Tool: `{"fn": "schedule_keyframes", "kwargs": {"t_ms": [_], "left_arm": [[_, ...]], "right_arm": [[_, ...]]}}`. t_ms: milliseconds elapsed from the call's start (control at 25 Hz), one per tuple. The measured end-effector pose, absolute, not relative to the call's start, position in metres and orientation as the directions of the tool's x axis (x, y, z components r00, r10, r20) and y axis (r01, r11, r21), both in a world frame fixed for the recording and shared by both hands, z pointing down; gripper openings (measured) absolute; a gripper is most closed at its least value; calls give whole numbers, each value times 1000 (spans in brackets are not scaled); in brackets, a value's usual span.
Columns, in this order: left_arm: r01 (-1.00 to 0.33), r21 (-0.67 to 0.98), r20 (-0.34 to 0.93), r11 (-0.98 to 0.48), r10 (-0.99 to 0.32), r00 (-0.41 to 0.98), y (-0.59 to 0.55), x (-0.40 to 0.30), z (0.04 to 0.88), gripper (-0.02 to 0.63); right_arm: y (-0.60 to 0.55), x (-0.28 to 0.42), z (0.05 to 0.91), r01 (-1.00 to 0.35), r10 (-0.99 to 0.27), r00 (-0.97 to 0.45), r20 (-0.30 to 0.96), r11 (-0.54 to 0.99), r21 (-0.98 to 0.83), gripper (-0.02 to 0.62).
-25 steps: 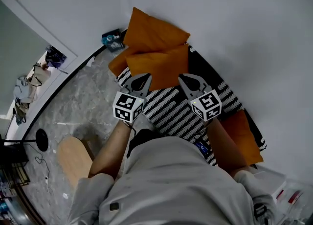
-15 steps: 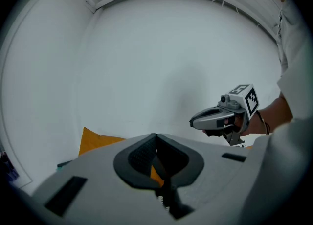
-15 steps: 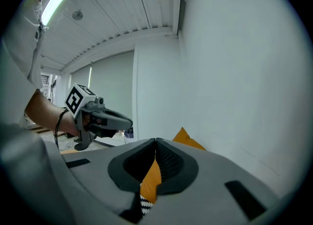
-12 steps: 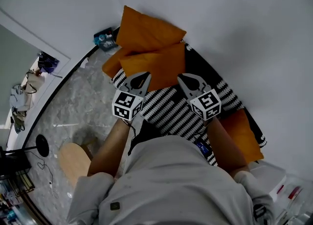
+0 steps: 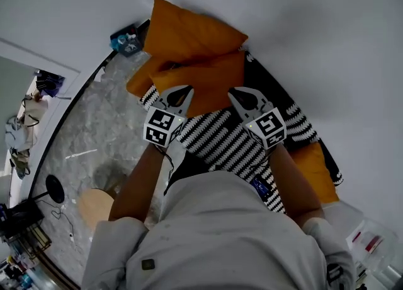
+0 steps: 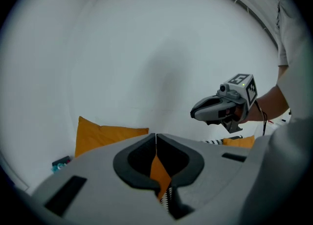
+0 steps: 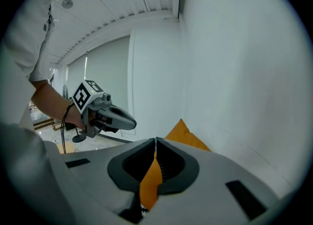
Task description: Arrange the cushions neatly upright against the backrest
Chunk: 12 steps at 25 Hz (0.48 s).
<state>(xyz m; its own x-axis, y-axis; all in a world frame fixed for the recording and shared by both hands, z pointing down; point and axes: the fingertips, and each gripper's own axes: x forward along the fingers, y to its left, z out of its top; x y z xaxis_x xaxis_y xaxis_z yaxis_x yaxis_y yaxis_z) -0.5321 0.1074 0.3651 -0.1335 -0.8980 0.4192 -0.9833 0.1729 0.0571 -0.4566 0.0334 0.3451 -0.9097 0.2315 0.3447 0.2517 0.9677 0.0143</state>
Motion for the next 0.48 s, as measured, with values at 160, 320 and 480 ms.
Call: {"fn": "schedule_keyframes", "kwargs": {"t_ms": [160,320,480], "left_arm": [[-987,61,461,148,-881,-104,99,-576,386,13],[-991,69,503,117,-861,-67,95,-609,406,14],[-992,83,570,99,-821,-34,94,-636,435,48]], "right_arm": [[18,-502,371,250,214,-894,394,967,41,34],[7,-539,397,246,195,-875,442,967,61,56],[-3,-566,419,265,195,-852,486,961,80,109]]}}
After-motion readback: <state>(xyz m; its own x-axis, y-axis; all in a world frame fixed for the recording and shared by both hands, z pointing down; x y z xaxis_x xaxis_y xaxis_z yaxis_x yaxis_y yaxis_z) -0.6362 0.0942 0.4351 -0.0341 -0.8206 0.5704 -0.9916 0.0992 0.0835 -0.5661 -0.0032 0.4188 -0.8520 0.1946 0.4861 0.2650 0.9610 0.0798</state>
